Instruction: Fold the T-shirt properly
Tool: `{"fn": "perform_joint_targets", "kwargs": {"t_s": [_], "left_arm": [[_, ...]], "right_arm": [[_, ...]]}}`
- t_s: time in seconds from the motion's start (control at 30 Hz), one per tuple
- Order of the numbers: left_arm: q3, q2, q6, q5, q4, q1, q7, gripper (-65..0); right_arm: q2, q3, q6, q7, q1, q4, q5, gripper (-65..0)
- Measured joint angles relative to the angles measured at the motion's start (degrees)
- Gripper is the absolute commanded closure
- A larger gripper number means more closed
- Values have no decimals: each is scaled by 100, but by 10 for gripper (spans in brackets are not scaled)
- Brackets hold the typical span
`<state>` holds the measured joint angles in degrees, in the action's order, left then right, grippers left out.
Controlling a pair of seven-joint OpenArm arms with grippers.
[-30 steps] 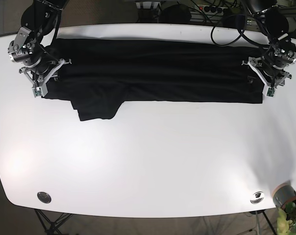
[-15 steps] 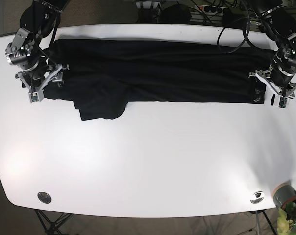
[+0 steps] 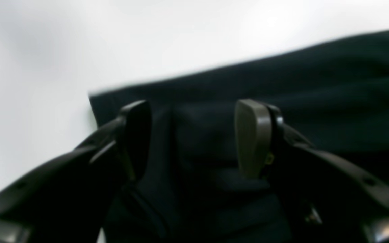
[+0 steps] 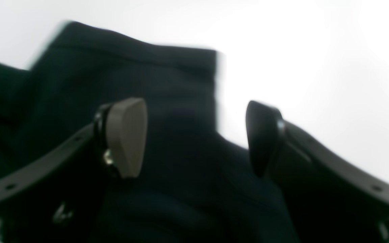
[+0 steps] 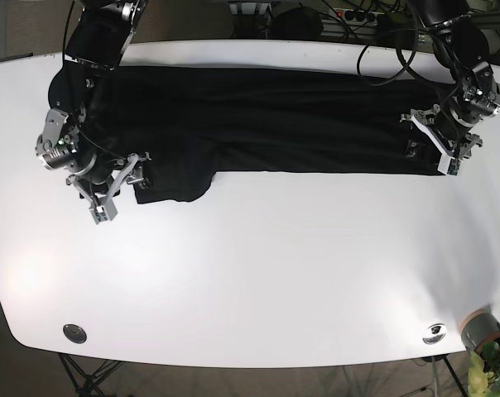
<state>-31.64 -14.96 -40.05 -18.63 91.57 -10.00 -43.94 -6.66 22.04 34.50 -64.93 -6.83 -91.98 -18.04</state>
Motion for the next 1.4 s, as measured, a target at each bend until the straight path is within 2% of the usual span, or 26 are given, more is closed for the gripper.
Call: {"fn": "perform_joint_targets", "kwargs": {"t_s": [0.27,0.37,0.57,0.67,0.8,0.9,1.0,1.07,1.13,1.17,1.3,1.4], "left_arm": [[-11,-103,11,13,-693,-15,26,-351],[9,-227,7,-63,-942,2,118,-351],[-28,-271,-9,-146,-1172,48,245,-351],[-20,-271,-7,-142,-1180,48,269,-351],[-17,-271,-9,-144,-1187,48,273,-351],[-17,-271,-9,-162,-1187,48,286,-351],[-17,-271,-7,-160,-1204,50,286,-351],[-17,-271,-7,-160,-1204,48,289,-351],[-17,-271,-7,-160,-1204,50,289,-351],[-17,-271,-7,-160,-1204,50,289,-351],[-9,-271,-7,-160,-1209,48,299,-351],[-11,-273,-4,-157,-1217,55,302,-351]], "right_arm": [[-24,-48,-26,710,-437,1471,151,-430],[-66,-42,-15,1174,-595,2041,22,-430],[-46,-79,2,1235,-673,2240,-39,-428],[0,-323,-4,1274,-649,2232,-28,-422],[205,-422,2,1351,-573,2188,-74,-312],[328,-448,4,1320,-501,2109,-127,-168],[326,-446,2,1255,-487,2105,-81,-13],[295,-413,2,1217,-479,2094,-57,-35],[302,-407,0,1137,-409,1908,4,-22],[317,-409,-4,1019,-326,1681,129,-21],[372,-293,0,1012,116,549,7,-21],[415,-221,-11,614,256,-162,90,-21]]}}
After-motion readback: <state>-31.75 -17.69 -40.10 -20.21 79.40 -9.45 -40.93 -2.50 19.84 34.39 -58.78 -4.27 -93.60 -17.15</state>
